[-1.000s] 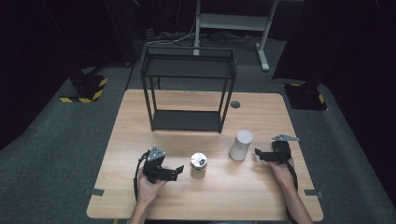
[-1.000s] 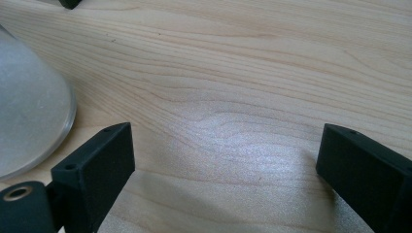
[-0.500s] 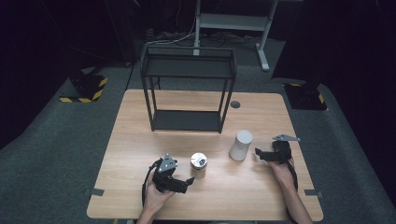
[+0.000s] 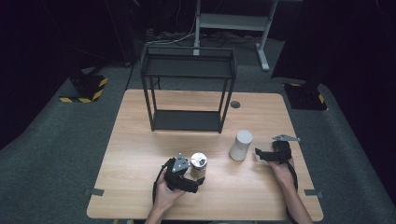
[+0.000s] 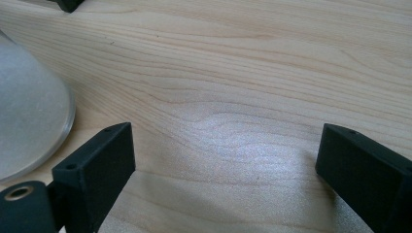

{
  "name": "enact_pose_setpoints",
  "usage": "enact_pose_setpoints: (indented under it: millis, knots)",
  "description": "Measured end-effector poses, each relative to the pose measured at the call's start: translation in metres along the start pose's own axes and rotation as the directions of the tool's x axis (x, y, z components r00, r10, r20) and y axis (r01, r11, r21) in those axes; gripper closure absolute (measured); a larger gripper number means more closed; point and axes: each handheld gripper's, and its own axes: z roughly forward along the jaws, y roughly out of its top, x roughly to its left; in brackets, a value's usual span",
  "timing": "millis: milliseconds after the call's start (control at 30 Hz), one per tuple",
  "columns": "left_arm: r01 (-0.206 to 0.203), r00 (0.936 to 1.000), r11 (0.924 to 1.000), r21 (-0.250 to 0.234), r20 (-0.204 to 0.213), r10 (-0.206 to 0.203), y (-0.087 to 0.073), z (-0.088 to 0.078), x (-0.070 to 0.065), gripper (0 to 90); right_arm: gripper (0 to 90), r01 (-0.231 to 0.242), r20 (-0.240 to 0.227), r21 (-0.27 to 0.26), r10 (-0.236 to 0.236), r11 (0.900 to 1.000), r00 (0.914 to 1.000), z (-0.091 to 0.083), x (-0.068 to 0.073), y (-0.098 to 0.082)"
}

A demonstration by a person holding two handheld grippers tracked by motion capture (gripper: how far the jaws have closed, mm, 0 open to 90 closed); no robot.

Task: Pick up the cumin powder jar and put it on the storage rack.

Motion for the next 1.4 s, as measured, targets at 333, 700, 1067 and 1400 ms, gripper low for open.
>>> enact_pose_setpoints:
  millis: [333,700,1067,1400]
  knots:
    - [-0.009,0.9992,0.9999,0.010,-0.040,0.009,0.011,0.016,-0.009,3.7,6.9,-0.005,-0.008,-0.001,0.005,1.000,1.0000,0.000,-0.001,0.000]
    - [-0.002,0.9979,0.9994,0.034,-0.065,0.004,0.018,0.028,-0.013,11.3,7.1,-0.003,-0.006,-0.001,0.003,1.000,1.0000,0.000,-0.001,0.000]
    - [-0.010,0.9953,0.9991,0.042,-0.096,0.014,0.018,0.034,-0.022,18.4,7.4,-0.007,-0.001,-0.001,0.007,1.000,1.0000,0.000,0.000,0.000]
    - [-0.012,0.9933,0.9991,0.042,-0.114,0.017,0.016,0.035,-0.024,24.7,7.5,-0.008,-0.002,-0.002,0.008,1.000,1.0000,0.000,-0.001,0.000]
